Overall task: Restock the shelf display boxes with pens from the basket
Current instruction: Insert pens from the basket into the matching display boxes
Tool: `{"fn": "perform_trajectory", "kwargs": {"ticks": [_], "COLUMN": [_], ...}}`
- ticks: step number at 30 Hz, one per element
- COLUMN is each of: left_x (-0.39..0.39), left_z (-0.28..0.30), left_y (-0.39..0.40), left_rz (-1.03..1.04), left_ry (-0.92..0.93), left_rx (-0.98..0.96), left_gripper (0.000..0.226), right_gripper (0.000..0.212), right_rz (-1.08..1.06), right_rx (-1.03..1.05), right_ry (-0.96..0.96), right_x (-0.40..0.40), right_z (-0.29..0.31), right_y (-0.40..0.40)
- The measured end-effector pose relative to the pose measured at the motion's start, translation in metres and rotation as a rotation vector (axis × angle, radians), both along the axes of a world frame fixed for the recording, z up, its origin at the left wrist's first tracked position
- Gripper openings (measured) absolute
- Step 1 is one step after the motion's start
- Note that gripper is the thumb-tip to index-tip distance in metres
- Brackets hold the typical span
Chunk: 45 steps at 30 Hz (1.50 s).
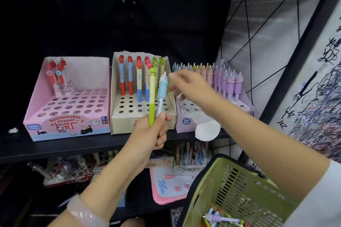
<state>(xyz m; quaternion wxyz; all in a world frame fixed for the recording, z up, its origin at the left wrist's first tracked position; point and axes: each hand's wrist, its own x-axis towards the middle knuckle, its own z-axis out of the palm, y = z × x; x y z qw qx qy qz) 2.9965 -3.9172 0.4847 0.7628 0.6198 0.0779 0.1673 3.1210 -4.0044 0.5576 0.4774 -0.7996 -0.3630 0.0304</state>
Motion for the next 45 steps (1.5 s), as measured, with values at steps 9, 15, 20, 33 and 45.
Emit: {"fn": "perform_trajectory", "kwargs": {"ticks": [9, 15, 20, 33, 45], "left_x": [0.002, 0.003, 0.002, 0.000, -0.006], "left_z": [0.000, -0.006, -0.009, -0.004, 0.006], "left_y": [0.000, 0.010, 0.014, 0.006, 0.000], "left_rz": [0.027, 0.017, 0.020, 0.073, 0.095], "left_ry": [0.044, 0.067, 0.078, 0.050, 0.046], "left_rx": [0.020, 0.012, -0.041, -0.038, 0.041], "left_gripper": [0.011, 0.015, 0.022, 0.027, 0.023], "right_gripper": [0.007, 0.020, 0.023, 0.036, 0.017], "right_rz": [-0.216, -0.443, -0.429, -0.296, 0.249], "right_rx": [0.383, 0.065, 0.007, -0.524, -0.139], "right_ry": [-0.050, -0.342, -0.347, -0.280, 0.036], "right_x": [0.036, 0.088, 0.096, 0.090, -0.025], "right_z": [0.020, 0.001, -0.005, -0.015, 0.004], "right_y": [-0.011, -0.018, -0.017, -0.012, -0.003]}}
